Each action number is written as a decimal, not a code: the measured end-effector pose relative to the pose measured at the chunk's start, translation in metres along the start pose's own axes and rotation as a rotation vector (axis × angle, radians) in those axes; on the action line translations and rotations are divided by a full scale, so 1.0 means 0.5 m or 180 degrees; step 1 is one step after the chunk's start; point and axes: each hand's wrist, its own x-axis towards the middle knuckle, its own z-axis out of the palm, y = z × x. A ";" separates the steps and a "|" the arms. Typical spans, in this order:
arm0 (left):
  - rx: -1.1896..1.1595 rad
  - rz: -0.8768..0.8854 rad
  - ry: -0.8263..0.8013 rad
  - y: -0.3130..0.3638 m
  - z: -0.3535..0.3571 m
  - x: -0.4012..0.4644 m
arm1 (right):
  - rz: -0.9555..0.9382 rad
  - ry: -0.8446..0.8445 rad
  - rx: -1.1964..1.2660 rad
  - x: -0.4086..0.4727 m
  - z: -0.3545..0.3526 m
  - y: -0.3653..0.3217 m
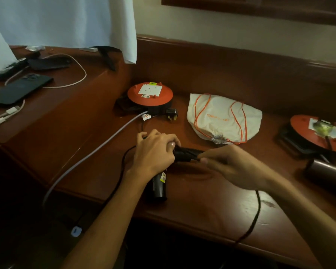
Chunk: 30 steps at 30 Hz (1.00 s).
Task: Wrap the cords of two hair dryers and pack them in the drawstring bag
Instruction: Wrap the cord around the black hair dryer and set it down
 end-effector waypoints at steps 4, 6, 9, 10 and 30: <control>-0.0776 -0.0323 0.0446 -0.034 -0.008 -0.007 | -0.0385 0.0072 -0.0434 0.020 0.109 -0.009; -0.1093 -0.0316 0.0487 -0.044 -0.015 -0.017 | -0.0396 0.0087 -0.0731 0.043 0.149 0.011; -0.0977 -0.0125 0.0370 -0.054 -0.015 -0.030 | -0.0386 0.0116 -0.1000 0.071 0.165 0.046; -0.1008 -0.0084 0.0371 -0.061 -0.014 -0.032 | -0.0379 0.0149 -0.1061 0.079 0.164 0.056; -0.0870 0.0099 -0.0213 -0.064 -0.028 -0.014 | 0.0101 -0.0538 -0.0015 0.273 0.004 0.054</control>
